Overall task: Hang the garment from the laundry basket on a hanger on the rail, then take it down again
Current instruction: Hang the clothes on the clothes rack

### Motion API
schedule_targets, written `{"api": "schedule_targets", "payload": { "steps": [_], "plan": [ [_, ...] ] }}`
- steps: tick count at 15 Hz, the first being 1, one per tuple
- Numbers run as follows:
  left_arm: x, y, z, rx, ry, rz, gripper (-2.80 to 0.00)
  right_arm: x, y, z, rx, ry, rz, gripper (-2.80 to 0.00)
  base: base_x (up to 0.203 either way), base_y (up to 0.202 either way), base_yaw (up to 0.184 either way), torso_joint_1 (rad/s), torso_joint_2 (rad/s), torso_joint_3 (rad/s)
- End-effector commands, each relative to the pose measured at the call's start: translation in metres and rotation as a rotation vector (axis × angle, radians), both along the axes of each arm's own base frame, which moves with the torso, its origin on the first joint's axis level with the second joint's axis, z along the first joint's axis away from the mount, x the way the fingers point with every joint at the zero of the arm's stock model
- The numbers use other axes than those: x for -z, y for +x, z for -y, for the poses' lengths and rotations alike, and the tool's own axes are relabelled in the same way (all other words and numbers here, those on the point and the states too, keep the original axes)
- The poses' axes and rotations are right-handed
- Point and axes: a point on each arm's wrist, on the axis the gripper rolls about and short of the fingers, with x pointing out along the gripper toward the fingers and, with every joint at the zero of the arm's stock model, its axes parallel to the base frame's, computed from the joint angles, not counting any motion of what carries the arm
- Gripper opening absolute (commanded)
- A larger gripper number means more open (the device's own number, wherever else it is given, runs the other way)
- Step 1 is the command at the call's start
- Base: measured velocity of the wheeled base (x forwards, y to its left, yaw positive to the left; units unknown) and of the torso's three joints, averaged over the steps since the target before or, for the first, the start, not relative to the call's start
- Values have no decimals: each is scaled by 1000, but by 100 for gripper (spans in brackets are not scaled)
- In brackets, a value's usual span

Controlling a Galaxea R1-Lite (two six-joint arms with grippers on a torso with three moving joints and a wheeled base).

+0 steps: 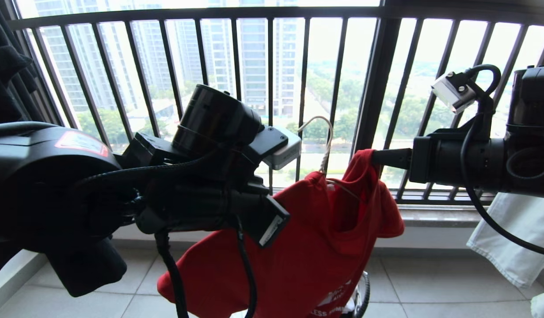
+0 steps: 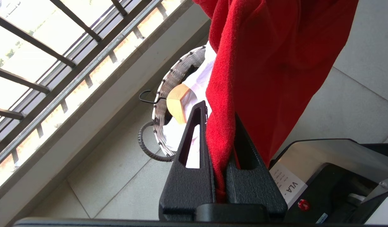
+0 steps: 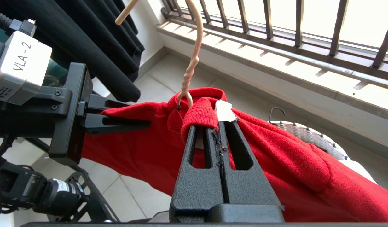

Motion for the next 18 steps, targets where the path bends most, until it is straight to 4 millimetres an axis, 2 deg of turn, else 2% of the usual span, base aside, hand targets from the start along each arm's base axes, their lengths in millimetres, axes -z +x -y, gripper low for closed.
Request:
{"api": "schedule_targets", "payload": {
  "steps": [1, 4, 11, 14, 18],
  "plan": [
    [7, 5, 6, -1, 6, 1, -280, 3, 3, -1, -3, -2, -9, -280, 0, 0, 0, 0, 0, 0],
    [9, -4, 1, 10, 15, -5, -280, 7, 9, -2, 4, -9, -22, -280, 0, 0, 0, 0, 0, 0],
    [-15, -38, -44, -52, 0, 88, -280, 12, 18, -1, 72, -65, 3, -280, 0, 0, 0, 0, 0, 0],
    [-18, -43, -52, -70, 29, 92, -280, 12, 20, 2, 85, -65, 6, -280, 0, 0, 0, 0, 0, 0],
    [-17, -38, -55, -109, 84, 130, -280, 10, 21, 4, 91, -63, 10, -280, 0, 0, 0, 0, 0, 0]
  ]
}}
